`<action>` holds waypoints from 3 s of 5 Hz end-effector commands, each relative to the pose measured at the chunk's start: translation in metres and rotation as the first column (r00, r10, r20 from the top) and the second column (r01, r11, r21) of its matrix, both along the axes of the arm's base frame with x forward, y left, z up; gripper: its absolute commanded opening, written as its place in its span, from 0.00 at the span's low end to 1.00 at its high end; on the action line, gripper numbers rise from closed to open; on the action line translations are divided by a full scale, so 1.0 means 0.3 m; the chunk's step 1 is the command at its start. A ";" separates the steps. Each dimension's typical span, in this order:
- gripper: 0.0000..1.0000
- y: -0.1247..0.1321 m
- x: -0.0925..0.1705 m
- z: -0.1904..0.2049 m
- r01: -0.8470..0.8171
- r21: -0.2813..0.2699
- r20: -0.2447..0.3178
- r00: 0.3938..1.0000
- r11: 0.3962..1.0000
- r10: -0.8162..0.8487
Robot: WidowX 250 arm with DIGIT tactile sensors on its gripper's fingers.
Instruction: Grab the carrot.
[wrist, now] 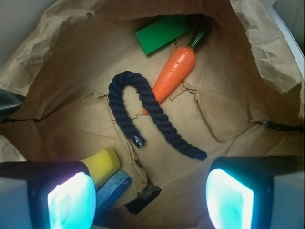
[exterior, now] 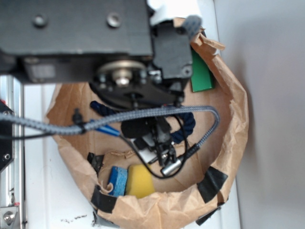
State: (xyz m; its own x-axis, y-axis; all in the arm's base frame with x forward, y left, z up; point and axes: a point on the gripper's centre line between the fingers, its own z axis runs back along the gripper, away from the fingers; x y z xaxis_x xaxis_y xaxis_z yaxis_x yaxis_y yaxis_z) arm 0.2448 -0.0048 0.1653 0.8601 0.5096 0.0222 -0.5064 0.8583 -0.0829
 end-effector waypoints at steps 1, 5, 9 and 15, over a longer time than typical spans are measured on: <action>1.00 0.039 0.016 0.050 -0.036 0.001 0.060 0.998 0.999 0.036; 1.00 0.096 0.130 -0.171 -0.075 0.033 0.126 0.990 0.997 0.071; 1.00 0.193 0.154 -0.234 -0.348 0.064 0.142 0.931 0.935 0.336; 1.00 0.137 0.243 -0.376 -0.305 0.048 0.198 0.936 0.951 0.290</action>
State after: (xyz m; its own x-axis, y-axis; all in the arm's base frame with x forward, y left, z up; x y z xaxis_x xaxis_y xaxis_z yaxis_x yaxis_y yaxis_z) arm 0.3093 0.0334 0.0374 0.6559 0.7336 0.1780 -0.7298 0.6765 -0.0991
